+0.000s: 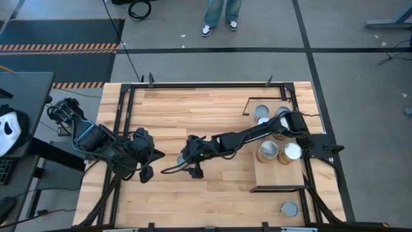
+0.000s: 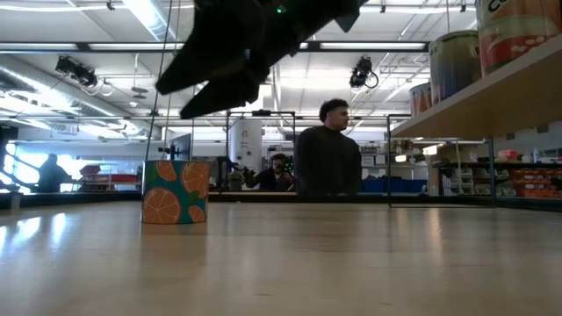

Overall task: Pick and place cans onto a shelf
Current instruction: Put the small canned oranges on the shelf

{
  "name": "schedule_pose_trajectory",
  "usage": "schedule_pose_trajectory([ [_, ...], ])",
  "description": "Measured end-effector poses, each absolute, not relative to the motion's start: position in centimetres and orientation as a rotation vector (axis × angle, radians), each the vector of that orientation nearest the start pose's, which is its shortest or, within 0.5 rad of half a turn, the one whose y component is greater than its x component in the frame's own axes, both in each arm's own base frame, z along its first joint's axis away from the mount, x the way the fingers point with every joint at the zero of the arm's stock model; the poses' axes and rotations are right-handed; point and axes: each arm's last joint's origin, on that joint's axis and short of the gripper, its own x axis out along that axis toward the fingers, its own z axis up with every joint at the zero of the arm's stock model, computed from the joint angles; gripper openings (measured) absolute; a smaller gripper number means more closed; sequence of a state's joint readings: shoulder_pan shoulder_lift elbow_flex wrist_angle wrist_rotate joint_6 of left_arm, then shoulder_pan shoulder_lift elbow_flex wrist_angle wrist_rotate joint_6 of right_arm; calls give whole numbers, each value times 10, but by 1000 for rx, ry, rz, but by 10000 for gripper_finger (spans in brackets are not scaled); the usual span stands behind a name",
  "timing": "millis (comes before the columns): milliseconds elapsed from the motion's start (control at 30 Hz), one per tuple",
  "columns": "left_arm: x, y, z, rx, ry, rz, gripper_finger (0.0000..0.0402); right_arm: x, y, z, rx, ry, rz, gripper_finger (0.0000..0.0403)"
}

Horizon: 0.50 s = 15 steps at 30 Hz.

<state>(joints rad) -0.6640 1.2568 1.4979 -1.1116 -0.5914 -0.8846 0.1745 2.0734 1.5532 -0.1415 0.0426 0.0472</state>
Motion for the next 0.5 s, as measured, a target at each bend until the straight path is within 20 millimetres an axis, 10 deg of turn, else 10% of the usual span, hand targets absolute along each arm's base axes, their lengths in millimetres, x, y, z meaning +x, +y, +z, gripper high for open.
schedule_pose_trajectory([
  [500, 184, -123, 401, -356, 649, 261, 9, 466, 68, 193, -65, 669, 121, 400],
])
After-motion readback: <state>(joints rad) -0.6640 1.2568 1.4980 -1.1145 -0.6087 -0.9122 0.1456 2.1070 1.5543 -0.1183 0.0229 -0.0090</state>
